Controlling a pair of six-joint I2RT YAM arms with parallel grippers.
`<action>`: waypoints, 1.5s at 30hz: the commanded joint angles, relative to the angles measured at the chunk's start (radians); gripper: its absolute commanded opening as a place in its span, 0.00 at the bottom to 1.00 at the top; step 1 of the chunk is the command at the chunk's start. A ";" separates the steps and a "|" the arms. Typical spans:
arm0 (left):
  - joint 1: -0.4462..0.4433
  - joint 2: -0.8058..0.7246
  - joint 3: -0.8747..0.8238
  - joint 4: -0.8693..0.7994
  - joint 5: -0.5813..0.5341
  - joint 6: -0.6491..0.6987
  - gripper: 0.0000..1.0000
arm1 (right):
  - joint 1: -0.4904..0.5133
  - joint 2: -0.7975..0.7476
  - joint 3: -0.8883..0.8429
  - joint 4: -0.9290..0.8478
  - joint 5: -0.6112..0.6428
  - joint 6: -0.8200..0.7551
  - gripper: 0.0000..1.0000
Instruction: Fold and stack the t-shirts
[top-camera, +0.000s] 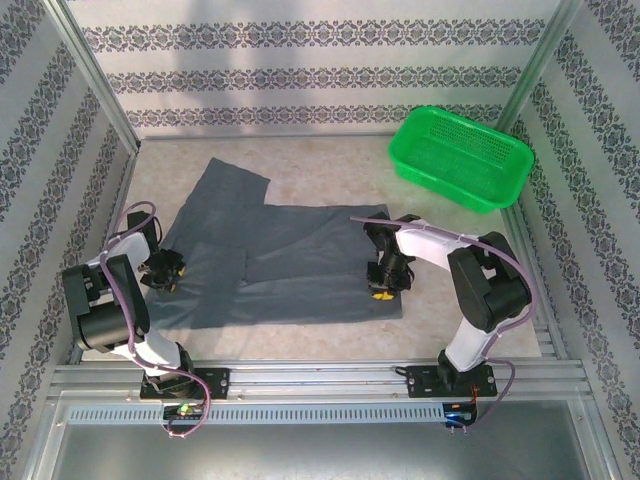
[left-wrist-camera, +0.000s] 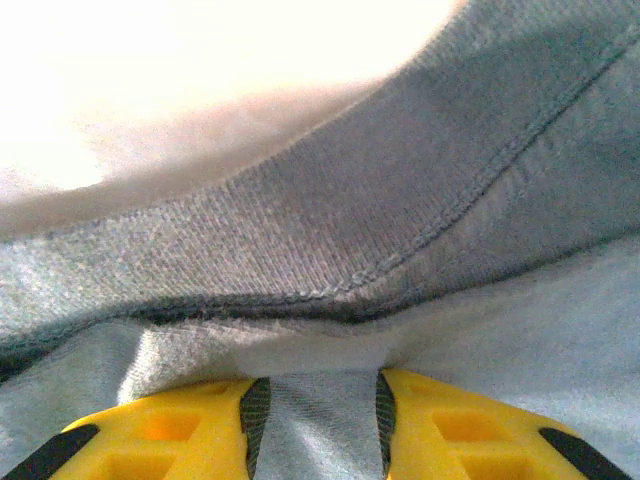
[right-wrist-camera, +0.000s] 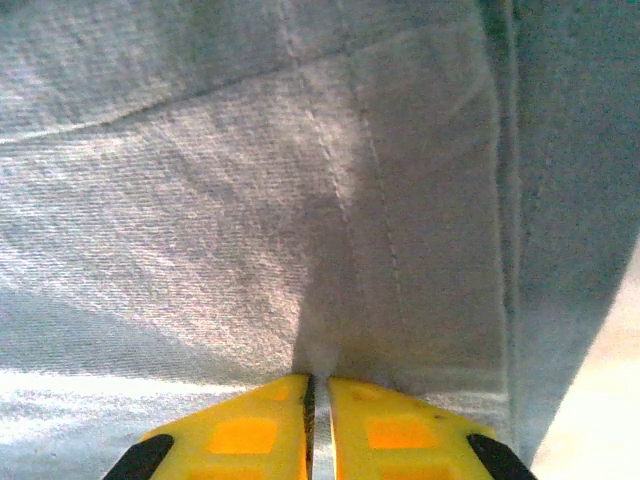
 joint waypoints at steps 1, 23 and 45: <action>0.025 0.008 -0.060 -0.080 -0.095 -0.012 0.38 | 0.003 -0.011 -0.071 -0.066 0.002 -0.029 0.15; -0.314 0.386 0.756 0.031 0.120 0.221 0.46 | -0.146 0.317 0.614 0.171 0.458 0.128 0.37; -0.287 0.548 0.957 0.022 0.147 0.280 0.49 | -0.180 0.567 0.831 0.003 0.374 0.220 0.39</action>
